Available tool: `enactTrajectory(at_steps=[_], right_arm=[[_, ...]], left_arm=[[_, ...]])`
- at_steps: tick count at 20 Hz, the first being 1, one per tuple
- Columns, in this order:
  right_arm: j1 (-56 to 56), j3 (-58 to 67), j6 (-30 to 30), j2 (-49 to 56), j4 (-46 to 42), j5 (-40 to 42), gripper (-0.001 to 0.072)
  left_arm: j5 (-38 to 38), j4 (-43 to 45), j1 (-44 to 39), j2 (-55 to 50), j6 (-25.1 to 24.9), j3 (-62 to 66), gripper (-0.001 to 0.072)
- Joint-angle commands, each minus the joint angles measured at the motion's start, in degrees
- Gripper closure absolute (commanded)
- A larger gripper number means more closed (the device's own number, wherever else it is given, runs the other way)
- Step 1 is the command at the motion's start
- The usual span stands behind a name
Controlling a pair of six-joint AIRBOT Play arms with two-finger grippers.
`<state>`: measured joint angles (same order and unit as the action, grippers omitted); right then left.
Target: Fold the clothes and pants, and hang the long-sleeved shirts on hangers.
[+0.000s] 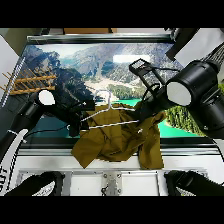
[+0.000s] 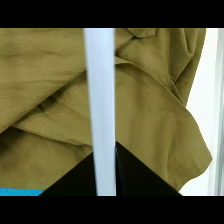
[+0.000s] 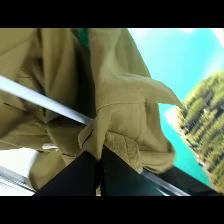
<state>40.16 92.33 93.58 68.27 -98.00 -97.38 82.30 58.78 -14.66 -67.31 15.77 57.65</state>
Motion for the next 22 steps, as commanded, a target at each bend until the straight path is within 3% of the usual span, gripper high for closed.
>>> enactTrajectory(at_steps=[1, 9, 19, 20, 22], right_arm=[[3.9, 0.0, -0.1, 0.0, 2.1, 5.4, 0.0696], [5.1, 0.0, 1.3, 1.7, 16.4, 18.5, 0.0696], [5.0, 0.1, 1.3, 2.8, 18.6, 19.3, 0.0681], [5.0, 0.1, 1.3, 2.8, 18.6, 19.2, 0.0615], [5.0, 0.1, 1.1, 2.5, 18.5, 18.1, 0.0067]], left_arm=[[-0.5, -0.5, 0.0, 0.0, 0.1, 0.0, 0.0697], [-0.5, -0.5, 0.0, 0.0, 0.1, 0.0, 0.0697], [-0.4, -0.5, 0.0, 0.0, 0.1, 0.0, 0.0696], [-0.4, -0.5, 0.0, 0.0, 0.1, 0.0, 0.0696], [-0.4, -0.5, 0.0, 0.0, 0.1, 0.0, 0.0696]])
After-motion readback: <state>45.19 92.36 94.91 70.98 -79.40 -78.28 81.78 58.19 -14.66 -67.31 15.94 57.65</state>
